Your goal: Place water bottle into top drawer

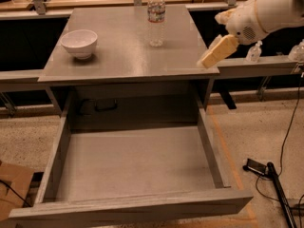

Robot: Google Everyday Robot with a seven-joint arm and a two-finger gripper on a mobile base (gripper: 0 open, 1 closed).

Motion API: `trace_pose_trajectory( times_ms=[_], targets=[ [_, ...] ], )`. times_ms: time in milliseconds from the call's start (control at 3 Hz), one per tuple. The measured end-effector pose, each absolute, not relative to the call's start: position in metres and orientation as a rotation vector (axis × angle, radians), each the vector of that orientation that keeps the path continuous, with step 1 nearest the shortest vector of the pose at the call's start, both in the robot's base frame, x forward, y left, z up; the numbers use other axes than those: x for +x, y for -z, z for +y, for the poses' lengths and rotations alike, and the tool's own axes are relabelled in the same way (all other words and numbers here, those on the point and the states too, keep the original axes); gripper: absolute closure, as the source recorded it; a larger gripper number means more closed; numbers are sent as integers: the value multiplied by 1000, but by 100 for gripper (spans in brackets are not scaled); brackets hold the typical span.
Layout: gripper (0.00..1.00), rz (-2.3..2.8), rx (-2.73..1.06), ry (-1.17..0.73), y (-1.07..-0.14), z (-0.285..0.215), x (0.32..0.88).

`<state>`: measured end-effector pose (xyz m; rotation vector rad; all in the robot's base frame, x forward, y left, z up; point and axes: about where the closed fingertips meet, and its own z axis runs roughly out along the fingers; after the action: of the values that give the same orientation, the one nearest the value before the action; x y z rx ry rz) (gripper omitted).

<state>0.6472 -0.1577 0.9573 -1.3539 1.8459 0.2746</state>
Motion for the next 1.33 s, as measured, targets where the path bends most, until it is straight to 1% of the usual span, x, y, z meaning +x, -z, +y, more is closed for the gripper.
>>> trace_pose_trajectory(
  times_ms=[333,667,1000,1333],
  targets=[
    [0,1765,-1261,-286,-953,-130,691],
    [0,1696,-1129,-307,-951,-110,748],
    [0,1657,-994,-355,-945,-93,805],
    [0,1646,-902,-416,-935,-69,845]
  ],
)
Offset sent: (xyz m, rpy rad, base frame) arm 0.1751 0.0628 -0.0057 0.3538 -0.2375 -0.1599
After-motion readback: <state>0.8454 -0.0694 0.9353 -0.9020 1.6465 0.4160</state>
